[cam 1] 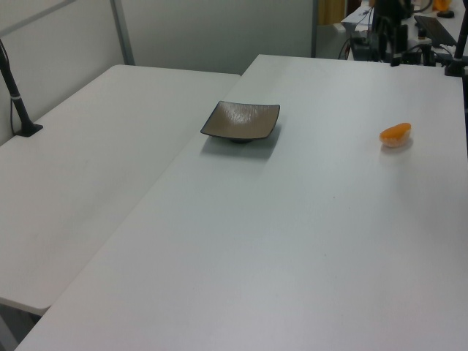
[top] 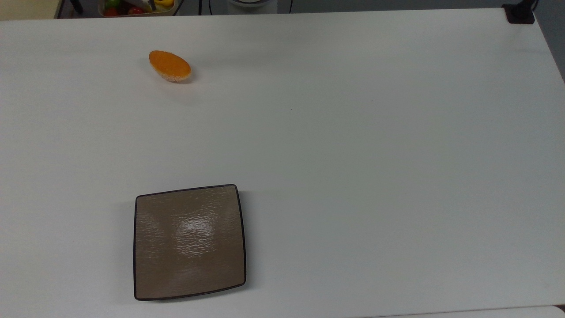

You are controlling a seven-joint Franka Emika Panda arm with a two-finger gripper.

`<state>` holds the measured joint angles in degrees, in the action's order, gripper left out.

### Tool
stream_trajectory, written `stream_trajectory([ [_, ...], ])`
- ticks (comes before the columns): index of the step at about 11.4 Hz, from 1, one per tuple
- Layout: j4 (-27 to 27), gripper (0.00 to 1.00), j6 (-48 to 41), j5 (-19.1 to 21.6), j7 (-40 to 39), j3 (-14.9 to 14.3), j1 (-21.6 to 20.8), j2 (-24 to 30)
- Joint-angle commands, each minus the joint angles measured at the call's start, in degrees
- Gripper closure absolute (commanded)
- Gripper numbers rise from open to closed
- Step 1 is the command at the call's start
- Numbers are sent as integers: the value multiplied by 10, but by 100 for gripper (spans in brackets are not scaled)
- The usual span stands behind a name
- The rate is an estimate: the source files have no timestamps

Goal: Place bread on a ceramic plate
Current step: 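Lower the gripper over the bread roll and close on it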

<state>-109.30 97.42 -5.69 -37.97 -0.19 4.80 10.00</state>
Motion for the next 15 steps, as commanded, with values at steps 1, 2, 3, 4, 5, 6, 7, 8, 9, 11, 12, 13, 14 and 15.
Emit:
stream_trajectory([
  [1,-112,0,78,-42,-106,1,33,44],
  [2,-141,0,118,-60,-115,1,36,40],
  [3,-170,0,158,-81,-119,1,43,33],
  [4,-195,0,201,-105,-121,0,47,20],
  [5,-208,0,225,-116,-127,0,50,6],
  [6,-208,0,239,-118,-137,0,50,-11],
  [7,-208,0,246,-125,-145,0,50,-25],
  [8,-209,0,250,-143,-147,0,52,-39],
  [9,-209,0,256,-154,-147,0,52,-52],
  [11,-210,0,262,-158,-147,0,51,-68],
  [12,-213,0,263,-158,-147,0,50,-74],
  [13,-216,0,263,-158,-147,0,49,-81],
  [14,-217,0,264,-159,-147,0,48,-92],
  [15,-217,0,272,-165,-147,0,48,-103],
])
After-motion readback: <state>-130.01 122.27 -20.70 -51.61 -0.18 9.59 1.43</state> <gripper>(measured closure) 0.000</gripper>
